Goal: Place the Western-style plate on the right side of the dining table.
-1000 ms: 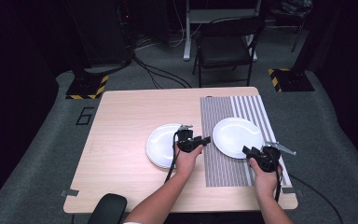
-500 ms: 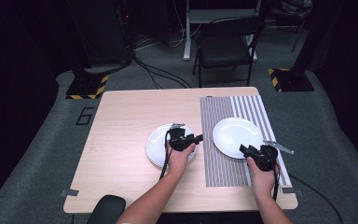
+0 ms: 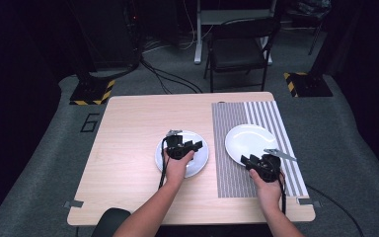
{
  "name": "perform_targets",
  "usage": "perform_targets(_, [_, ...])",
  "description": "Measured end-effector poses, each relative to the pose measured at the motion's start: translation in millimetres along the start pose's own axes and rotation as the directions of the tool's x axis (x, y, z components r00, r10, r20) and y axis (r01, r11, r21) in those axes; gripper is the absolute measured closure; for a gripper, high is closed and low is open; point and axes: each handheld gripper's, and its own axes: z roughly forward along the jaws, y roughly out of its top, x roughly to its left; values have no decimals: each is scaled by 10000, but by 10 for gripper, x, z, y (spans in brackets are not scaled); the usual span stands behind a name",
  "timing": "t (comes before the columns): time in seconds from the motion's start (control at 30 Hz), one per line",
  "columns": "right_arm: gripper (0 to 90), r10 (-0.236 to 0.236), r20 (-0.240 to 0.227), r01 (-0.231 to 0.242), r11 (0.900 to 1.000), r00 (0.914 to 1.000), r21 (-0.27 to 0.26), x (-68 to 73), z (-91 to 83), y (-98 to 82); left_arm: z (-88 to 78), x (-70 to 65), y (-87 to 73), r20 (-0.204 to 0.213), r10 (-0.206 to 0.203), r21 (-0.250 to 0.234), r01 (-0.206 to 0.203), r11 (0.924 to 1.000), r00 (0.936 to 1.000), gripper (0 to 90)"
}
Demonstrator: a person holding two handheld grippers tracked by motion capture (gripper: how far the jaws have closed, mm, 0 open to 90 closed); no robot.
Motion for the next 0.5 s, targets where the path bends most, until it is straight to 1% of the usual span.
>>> perform_targets(0.1, [535,-24,-196,26,10000,9998,91,42,28,-8,-65,60,21,-98,-35,-44,35,10000,9999,477])
perform_targets(0.2, [534,-123,-297,127,9998,9995,127,63,59,-12,-144,118,42,-152,132,-64,-133,9999,9998,477])
perform_targets(0.27, [534,-109,-370,115,9998,9993,164,81,75,-15,-195,147,44,-191,69,-126,-72,9999,9998,477])
perform_targets(0.3, [534,-116,-406,123,9998,9991,165,87,82,-17,-223,171,43,-201,108,-116,-110,9999,9997,477])
perform_targets(0.4, [533,-98,-511,108,9997,9986,204,115,108,-18,-298,237,35,-298,-33,-220,27,9998,9995,477])
perform_targets(0.43, [534,-134,-540,146,9996,9985,221,125,116,-18,-329,266,37,-346,26,-196,-32,9998,9994,477])
perform_targets(0.5, [533,-221,-635,238,9994,9977,250,152,137,-20,-388,317,35,-377,-83,-291,72,9996,9993,477])
